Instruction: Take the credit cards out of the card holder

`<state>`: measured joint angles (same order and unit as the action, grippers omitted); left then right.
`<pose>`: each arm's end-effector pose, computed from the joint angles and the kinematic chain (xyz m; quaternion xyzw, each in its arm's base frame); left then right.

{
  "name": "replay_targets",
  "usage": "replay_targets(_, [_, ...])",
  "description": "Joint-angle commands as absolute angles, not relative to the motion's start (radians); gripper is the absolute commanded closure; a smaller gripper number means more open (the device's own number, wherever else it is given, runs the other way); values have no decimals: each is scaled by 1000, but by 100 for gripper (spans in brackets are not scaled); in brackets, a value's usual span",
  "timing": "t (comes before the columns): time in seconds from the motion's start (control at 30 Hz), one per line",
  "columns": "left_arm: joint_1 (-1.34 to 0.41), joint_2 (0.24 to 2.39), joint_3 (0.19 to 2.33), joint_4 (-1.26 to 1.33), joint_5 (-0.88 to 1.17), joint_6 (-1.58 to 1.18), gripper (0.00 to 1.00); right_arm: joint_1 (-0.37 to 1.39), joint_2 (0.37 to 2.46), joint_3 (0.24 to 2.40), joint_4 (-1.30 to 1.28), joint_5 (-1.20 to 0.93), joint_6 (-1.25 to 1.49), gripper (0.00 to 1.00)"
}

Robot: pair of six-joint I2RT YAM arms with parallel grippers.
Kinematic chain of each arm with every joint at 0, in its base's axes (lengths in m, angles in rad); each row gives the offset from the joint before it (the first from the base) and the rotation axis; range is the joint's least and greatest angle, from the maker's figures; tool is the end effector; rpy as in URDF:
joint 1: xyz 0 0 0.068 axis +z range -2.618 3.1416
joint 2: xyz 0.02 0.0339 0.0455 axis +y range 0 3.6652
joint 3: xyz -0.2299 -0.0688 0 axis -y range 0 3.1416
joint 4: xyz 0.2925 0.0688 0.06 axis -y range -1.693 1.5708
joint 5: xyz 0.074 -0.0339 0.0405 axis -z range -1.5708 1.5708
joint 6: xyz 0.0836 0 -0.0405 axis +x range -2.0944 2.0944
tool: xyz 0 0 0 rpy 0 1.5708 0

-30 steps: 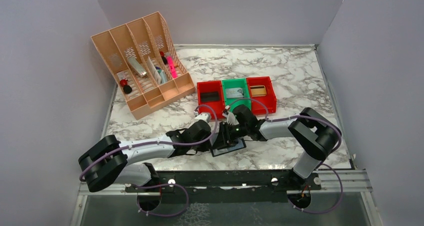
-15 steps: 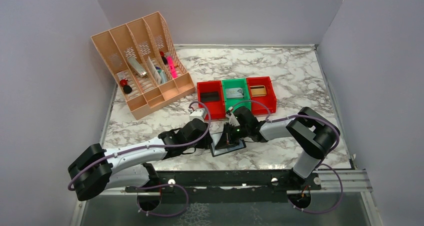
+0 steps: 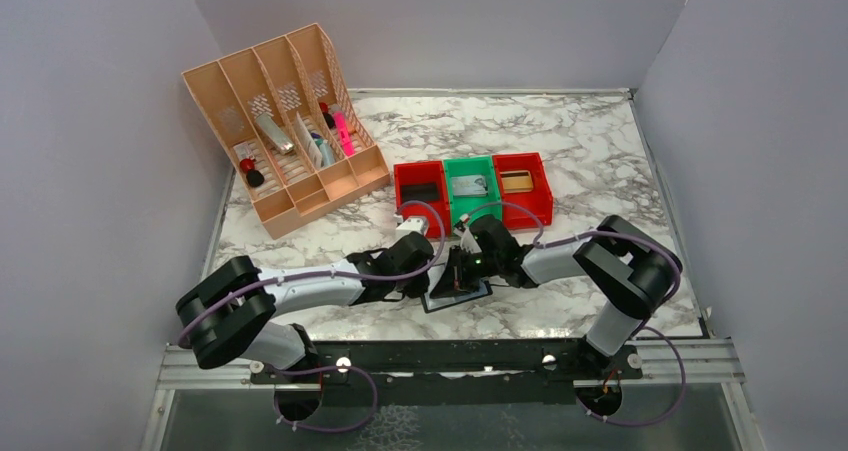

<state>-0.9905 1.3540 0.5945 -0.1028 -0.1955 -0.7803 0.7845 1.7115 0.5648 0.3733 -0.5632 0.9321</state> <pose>0.1920 -0.2633 0.0617 0.0643 0.9318 -0.2093 0.2894 0.2026 0.2653 -0.0018 -0.0423 0.8908 0.4496 0.0500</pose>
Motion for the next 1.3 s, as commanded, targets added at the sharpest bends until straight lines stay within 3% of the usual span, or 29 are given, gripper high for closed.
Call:
replay_targets(0.0, [-994,1385,607,-182,-244,-809,78,788,1663,525,272,-455,876,98])
replay_targets(0.13, [-994,1366,572,-186,-244,-807,82,787,1584,563,217,-530,811,93])
replay_targets(0.4, [-994,1357,558,-182,-219,-791,86,783,1292,584,-179,-152,750,65])
replay_targets(0.63, [-994,1330,557,-178,-197,-759,86,781,1263,568,-258,-92,719,54])
replay_targets(0.9, [-994,1316,549,-197,-194,-749,86,782,1277,586,-205,-150,680,50])
replay_targets(1.27, [-994,1340,550,-153,-157,-742,86,781,1372,598,-165,-223,675,53])
